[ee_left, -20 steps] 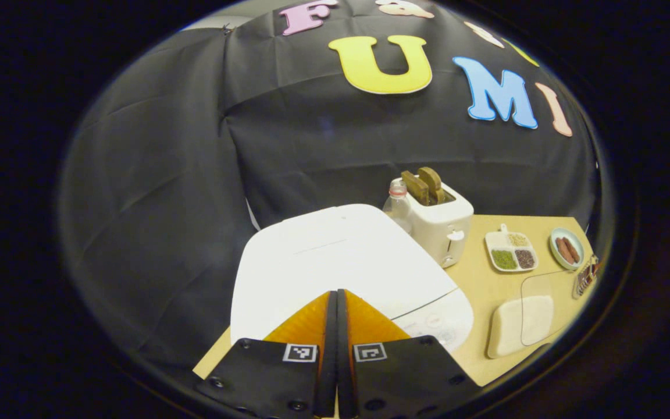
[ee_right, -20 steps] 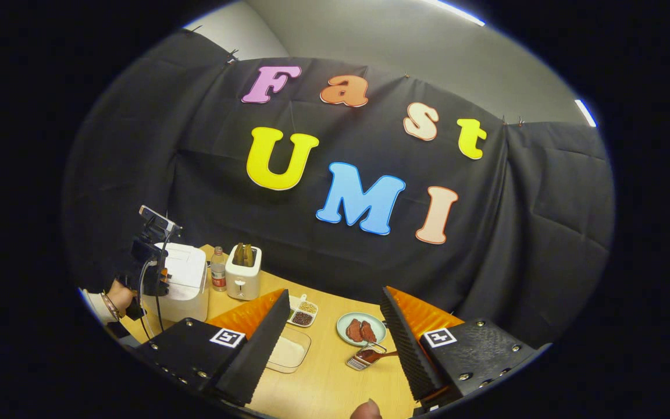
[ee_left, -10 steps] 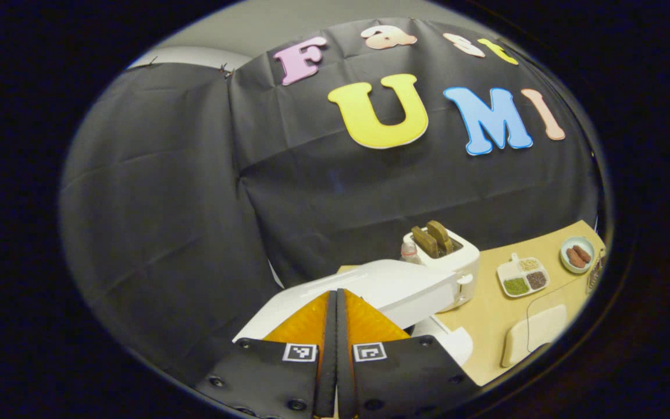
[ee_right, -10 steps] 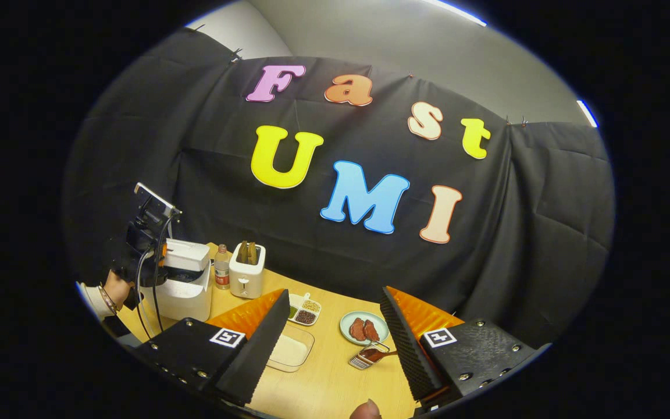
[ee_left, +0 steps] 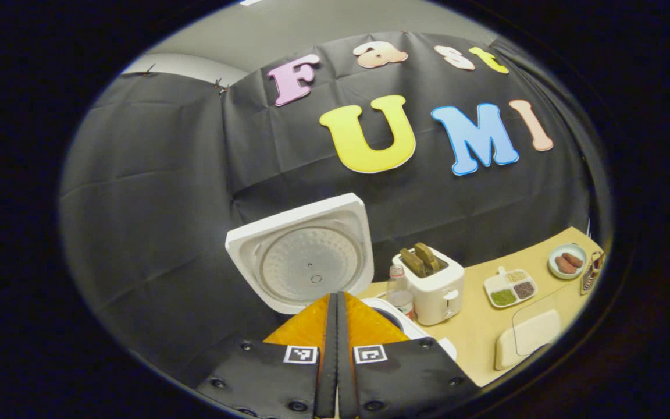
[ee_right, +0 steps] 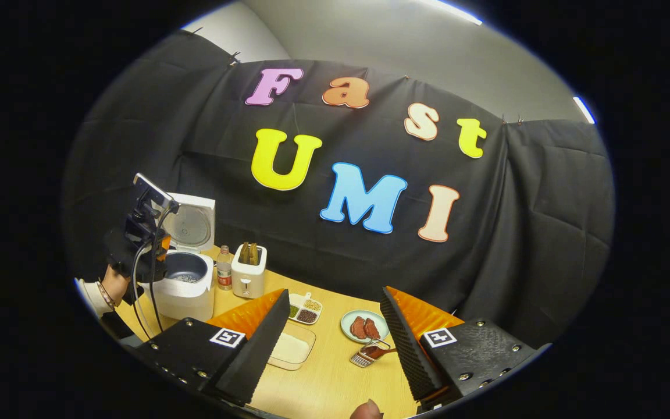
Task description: Close the left gripper, press the button to open the rice cooker; take a wooden spoon from the chopstick holder with the right hand, scoop a spoonful of rice and pour it into the rice cooker, then put the wooden spoon back into the chopstick holder.
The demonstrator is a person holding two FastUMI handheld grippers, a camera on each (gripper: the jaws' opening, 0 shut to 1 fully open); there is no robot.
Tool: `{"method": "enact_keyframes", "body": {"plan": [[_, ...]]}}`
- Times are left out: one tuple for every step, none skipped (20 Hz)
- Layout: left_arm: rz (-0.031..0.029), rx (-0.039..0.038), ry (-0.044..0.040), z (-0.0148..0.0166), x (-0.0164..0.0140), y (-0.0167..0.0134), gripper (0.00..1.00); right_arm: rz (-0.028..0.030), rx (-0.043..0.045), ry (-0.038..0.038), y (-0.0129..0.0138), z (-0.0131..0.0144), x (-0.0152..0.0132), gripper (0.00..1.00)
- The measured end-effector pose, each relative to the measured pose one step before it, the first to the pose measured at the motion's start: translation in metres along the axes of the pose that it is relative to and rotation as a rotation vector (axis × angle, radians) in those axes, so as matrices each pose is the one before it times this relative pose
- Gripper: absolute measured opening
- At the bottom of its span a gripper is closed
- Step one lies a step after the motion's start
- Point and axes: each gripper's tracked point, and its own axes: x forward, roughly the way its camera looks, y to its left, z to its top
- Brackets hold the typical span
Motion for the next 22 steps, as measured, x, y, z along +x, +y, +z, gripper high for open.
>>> {"method": "enact_keyframes", "body": {"plan": [[-0.0007, 0.00834, 0.01282, -0.00534, -0.00331, -0.00109, 0.09, -0.00188, 0.0044, -0.00119, -0.00138, -0.00005, -0.00197, 0.96], [0.00125, 0.00904, 0.00857, -0.0049, -0.00181, -0.00046, 0.09, -0.00285, 0.00325, -0.00155, -0.0016, -0.00053, -0.00213, 0.95], [-0.00464, 0.00251, 0.00602, -0.00191, -0.00236, -0.00072, 0.09, -0.00274, 0.00288, -0.00085, -0.00216, -0.00064, -0.00141, 0.95], [-0.00484, -0.00137, 0.00674, -0.00288, -0.00527, -0.00128, 0.09, -0.00333, 0.00325, -0.00173, -0.00169, -0.00105, -0.00106, 0.95], [-0.00513, -0.00577, 0.00296, -0.00047, -0.00456, -0.00042, 0.09, -0.00372, 0.00285, -0.00098, -0.0025, -0.00025, -0.00088, 0.95], [-0.0026, -0.00751, -0.0019, 0.00022, -0.00458, 0.00051, 0.09, -0.00622, 0.00351, -0.00094, -0.00374, -0.00154, -0.00169, 0.95], [-0.00322, -0.00694, -0.0031, 0.00205, -0.00401, 0.00061, 0.09, -0.0074, 0.00638, -0.00368, -0.00483, 0.0, -0.0007, 0.95], [-0.00297, -0.00376, -0.00224, -0.00059, -0.00541, -0.00002, 0.09, -0.00633, 0.00966, -0.00451, -0.00479, 0.00026, -0.00011, 0.95], [-0.00073, -0.00124, 0.00149, 0.00036, -0.00461, 0.00056, 0.09, -0.00521, 0.01149, -0.00051, -0.0049, -0.00054, -0.00087, 0.96], [-0.00355, -0.00307, 0.00362, -0.00083, -0.00554, 0.00023, 0.1, -0.00588, 0.01214, -0.00275, -0.005, -0.00156, -0.00017, 0.95], [-0.00265, -0.00672, 0.00252, 0.00112, -0.00503, -0.00017, 0.09, -0.00828, 0.01161, -0.00289, -0.00681, -0.00029, -0.00003, 0.95], [-0.00509, -0.00792, -0.00095, 0.00094, -0.00625, -0.00119, 0.1, -0.00951, 0.01128, -0.00432, -0.00701, -0.00187, 0.00075, 0.95], [-0.00558, -0.00651, -0.00219, 0.00295, -0.00715, -0.00044, 0.09, -0.00626, 0.01062, -0.00335, -0.00688, -0.00093, 0.00081, 0.95], [-0.00089, -0.00639, 0.00145, 0.00156, -0.00488, -0.00051, 0.09, -0.00456, 0.00831, -0.00261, -0.00552, -0.00298, 0.00147, 0.96], [0.00143, -0.00646, 0.00151, 0.00206, -0.00731, -0.00044, 0.1, -0.00274, 0.00397, -0.00177, -0.00666, -0.00288, 0.00326, 0.95], [0.00464, -0.00616, 0.00319, 0.0003, -0.00702, 0.00021, 0.13, -0.00376, 0.001, 0.00138, -0.00878, -0.00586, 0.00393, 0.95], [0.00571, -0.00261, 0.00418, 0.00169, -0.00732, -0.00071, 0.13, -0.00428, -0.00062, 0.00015, -0.00877, -0.00461, 0.00396, 0.95], [0.01331, -0.00311, 0.00295, 0.00138, -0.00573, 0.00061, 0.13, -0.00264, -0.00287, -0.00317, -0.00958, -0.00602, 0.00766, 0.95], [0.01104, -0.00127, 0.00834, 0.00161, -0.00775, -0.00162, 0.16, -0.00433, -0.00279, 0.00033, -0.01004, -0.00625, 0.00787, 0.95], [0.00468, -0.00254, 0.01377, -0.00095, -0.01023, -0.00332, 0.28, -0.00242, 0.00111, 0.00935, -0.0109, -0.01085, 0.01005, 0.95], [0.00374, -0.00749, 0.00399, 0.00153, -0.0093, -0.0056, 0.23, -0.00074, 0.01063, 0.01109, -0.01115, -0.01132, 0.00963, 0.95], [-0.00517, -0.00933, -0.00343, 0.0041, -0.0105, -0.00676, 0.28, -0.0023, 0.01784, 0.01219, -0.01121, -0.01088, 0.01062, 0.96]]}}
